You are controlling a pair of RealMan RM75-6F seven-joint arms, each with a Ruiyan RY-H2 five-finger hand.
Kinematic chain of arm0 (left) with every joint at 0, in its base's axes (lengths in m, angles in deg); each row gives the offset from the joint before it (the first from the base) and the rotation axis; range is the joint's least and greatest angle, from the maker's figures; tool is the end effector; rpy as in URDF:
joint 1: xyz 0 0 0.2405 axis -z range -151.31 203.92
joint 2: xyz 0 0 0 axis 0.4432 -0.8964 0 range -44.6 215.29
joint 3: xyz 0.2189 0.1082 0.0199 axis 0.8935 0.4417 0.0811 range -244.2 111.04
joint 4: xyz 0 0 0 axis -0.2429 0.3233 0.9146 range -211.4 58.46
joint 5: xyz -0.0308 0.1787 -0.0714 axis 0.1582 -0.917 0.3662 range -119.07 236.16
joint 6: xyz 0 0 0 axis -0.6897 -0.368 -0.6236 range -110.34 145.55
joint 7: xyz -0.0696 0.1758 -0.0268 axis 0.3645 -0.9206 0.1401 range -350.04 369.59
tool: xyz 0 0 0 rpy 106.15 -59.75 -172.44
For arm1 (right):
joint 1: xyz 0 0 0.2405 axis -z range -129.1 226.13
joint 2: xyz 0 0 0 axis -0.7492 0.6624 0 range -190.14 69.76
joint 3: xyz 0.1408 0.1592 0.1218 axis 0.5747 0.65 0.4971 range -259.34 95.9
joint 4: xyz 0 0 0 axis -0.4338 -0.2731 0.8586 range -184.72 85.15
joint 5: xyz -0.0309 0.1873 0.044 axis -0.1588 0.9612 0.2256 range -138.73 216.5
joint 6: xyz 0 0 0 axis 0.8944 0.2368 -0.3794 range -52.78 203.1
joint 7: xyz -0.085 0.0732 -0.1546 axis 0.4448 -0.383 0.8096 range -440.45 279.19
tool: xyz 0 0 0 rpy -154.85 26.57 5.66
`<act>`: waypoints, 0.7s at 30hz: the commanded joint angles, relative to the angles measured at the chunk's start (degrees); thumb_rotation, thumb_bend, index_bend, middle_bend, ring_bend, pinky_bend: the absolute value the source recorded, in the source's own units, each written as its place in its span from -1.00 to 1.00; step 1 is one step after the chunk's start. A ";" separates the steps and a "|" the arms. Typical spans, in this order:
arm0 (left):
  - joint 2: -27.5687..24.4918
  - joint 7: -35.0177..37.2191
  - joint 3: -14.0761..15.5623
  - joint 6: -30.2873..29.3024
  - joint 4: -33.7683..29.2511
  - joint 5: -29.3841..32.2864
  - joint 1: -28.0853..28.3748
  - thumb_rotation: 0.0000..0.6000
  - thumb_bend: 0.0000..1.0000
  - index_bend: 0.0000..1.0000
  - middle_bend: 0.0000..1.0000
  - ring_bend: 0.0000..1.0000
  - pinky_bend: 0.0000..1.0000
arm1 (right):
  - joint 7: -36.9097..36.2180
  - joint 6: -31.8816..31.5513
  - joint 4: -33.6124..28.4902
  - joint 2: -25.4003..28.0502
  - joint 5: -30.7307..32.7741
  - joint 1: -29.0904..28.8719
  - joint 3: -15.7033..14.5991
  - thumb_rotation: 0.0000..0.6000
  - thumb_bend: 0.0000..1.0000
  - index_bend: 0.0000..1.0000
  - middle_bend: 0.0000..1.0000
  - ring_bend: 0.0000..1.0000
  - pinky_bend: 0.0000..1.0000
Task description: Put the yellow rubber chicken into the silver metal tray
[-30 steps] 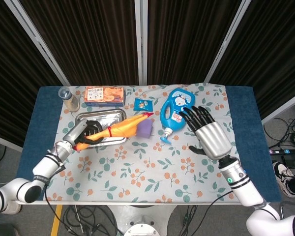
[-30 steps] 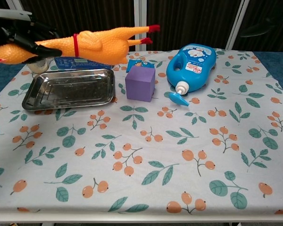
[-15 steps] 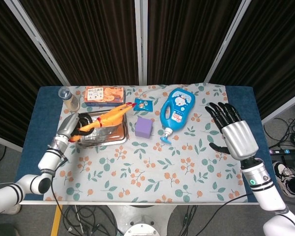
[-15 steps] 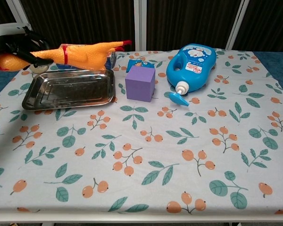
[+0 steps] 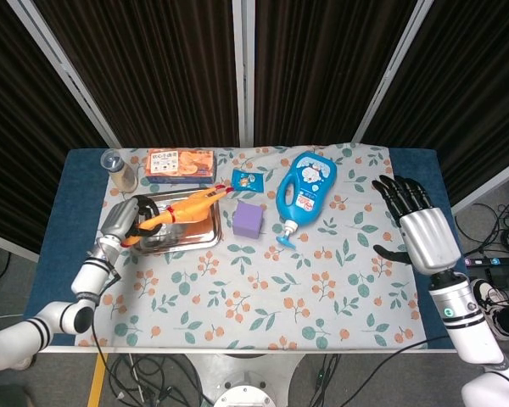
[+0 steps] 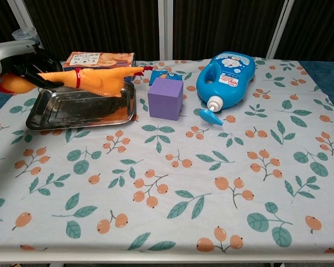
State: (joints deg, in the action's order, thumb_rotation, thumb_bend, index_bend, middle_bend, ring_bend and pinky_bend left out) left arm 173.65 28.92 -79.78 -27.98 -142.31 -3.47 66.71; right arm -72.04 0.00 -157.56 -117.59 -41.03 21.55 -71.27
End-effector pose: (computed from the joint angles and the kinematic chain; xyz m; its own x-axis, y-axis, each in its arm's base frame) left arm -0.2222 0.4250 0.0147 -0.0413 0.3267 0.9442 0.9991 0.0006 0.0435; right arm -0.1487 -0.3254 0.1761 0.3683 0.0748 0.9267 -0.8693 -0.3257 0.3718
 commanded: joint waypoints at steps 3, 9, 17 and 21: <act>1.60 -3.41 -0.32 -2.06 1.09 0.97 -0.54 1.00 -0.31 -0.55 -0.69 -0.74 -0.40 | -0.85 0.15 0.37 -0.06 0.04 0.40 0.15 1.00 -1.00 -1.00 -0.90 -0.94 -0.83; 2.14 -8.28 -0.42 -2.17 1.12 3.03 -0.56 1.00 -0.69 -0.63 -0.84 -0.80 -0.51 | -1.69 0.17 0.81 0.04 0.08 0.96 0.33 1.00 -1.00 -1.00 -0.90 -0.94 -0.83; 2.32 -10.73 -1.11 -2.36 0.86 4.45 -0.99 1.00 -0.93 -0.67 -0.90 -0.84 -0.61 | -2.80 0.18 1.41 0.16 0.14 1.58 0.63 1.00 -1.00 -1.00 -0.90 -0.94 -0.83; -1.08 -9.92 -1.17 -4.14 -4.00 2.68 -2.58 1.00 -0.93 -0.67 -0.90 -0.84 -0.61 | -3.55 0.03 1.92 0.41 0.31 2.01 0.81 1.00 -1.00 -1.00 -0.90 -0.94 -0.83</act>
State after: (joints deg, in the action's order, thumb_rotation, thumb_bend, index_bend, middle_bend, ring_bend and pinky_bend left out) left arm 174.52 18.52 -80.90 -31.04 -143.76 0.23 65.11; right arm -75.51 0.08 -155.72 -117.23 -40.76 23.48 -70.50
